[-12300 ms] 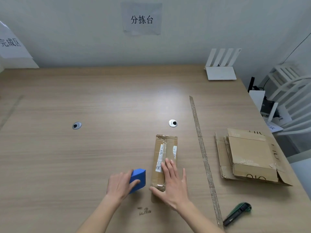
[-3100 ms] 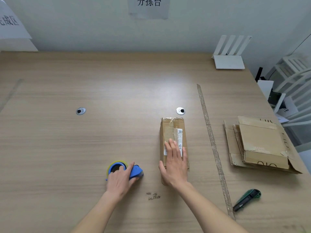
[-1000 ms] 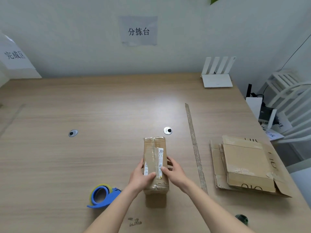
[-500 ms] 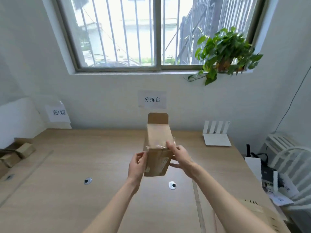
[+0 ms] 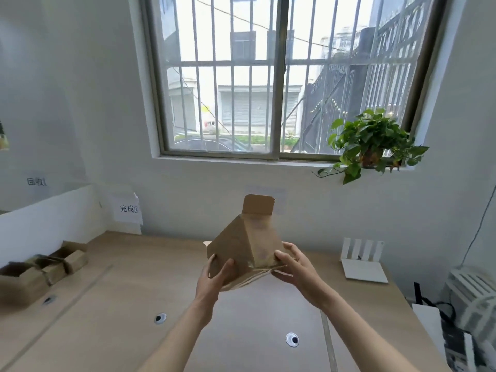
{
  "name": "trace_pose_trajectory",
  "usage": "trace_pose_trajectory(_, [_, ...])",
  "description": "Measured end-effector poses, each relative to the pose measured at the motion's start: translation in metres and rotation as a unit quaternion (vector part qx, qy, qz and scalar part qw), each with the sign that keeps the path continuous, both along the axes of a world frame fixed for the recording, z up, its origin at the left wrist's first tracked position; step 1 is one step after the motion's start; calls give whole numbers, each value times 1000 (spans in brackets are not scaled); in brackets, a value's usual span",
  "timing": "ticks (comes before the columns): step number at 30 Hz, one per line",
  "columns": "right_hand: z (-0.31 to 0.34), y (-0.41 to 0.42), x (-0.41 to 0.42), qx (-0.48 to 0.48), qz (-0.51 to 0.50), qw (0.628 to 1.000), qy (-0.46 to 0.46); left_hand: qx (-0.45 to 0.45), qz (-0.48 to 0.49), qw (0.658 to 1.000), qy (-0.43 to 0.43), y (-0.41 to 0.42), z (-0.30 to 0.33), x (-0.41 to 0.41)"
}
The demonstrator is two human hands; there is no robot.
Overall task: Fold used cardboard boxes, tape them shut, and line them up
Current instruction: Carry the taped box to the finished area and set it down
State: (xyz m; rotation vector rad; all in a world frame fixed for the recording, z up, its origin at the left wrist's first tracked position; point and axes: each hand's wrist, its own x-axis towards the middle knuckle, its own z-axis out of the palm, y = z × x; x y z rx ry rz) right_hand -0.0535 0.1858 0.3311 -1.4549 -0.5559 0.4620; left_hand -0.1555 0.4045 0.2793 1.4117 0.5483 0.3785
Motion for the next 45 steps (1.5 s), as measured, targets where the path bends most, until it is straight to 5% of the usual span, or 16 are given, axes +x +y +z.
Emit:
trace_pose_trajectory(5, [11, 43, -26, -94, -30, 989, -113, 64, 77, 995, -27, 50, -1, -39])
trace_pose_trajectory(11, [18, 127, -79, -154, -21, 981, -115, 156, 156, 975, -6, 118, 11, -93])
trace_pose_trajectory(28, [7, 391, -231, -115, 86, 979, -142, 222, 214, 950, 52, 369, 8, -299])
trace_pose_trajectory(45, [-133, 721, -218, -139, 100, 963, -209, 337, 199, 861, 325, 661, -75, -341])
